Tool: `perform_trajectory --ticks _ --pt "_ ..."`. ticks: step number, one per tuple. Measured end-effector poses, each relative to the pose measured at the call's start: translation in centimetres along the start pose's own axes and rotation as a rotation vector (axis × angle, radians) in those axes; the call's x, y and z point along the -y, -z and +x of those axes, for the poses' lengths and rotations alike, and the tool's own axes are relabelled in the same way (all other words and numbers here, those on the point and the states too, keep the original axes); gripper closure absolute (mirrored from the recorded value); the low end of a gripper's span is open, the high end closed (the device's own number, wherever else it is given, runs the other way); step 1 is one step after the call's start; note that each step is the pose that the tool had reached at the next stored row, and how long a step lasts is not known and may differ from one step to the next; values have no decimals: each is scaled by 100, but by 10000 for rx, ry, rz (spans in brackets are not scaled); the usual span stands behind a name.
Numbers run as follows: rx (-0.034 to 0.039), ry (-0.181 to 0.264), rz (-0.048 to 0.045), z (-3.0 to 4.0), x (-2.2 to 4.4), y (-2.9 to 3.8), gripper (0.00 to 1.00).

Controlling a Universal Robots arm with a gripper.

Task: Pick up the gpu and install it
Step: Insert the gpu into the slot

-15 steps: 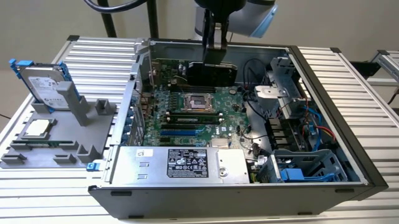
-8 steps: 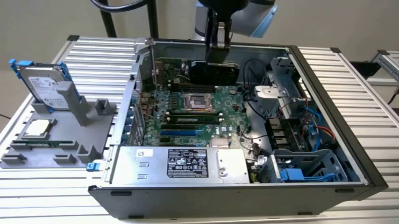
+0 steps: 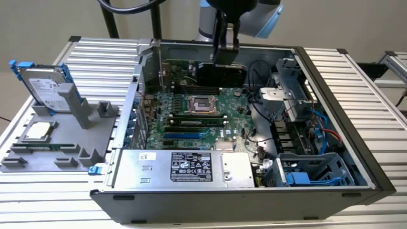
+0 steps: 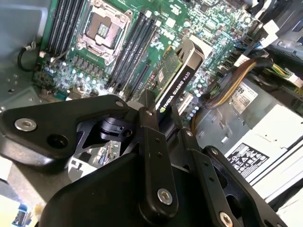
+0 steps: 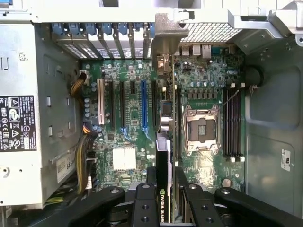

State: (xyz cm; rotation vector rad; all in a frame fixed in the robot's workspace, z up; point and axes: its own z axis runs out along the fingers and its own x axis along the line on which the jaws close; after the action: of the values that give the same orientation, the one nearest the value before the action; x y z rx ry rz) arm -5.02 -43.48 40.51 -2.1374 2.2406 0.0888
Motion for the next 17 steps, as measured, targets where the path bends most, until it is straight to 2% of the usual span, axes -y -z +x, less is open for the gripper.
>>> perform_trajectory --ticks 5,17 --pt "0 9 -1 -7 25 -19 100" --pt "1 13 -3 -13 36 -37 100"
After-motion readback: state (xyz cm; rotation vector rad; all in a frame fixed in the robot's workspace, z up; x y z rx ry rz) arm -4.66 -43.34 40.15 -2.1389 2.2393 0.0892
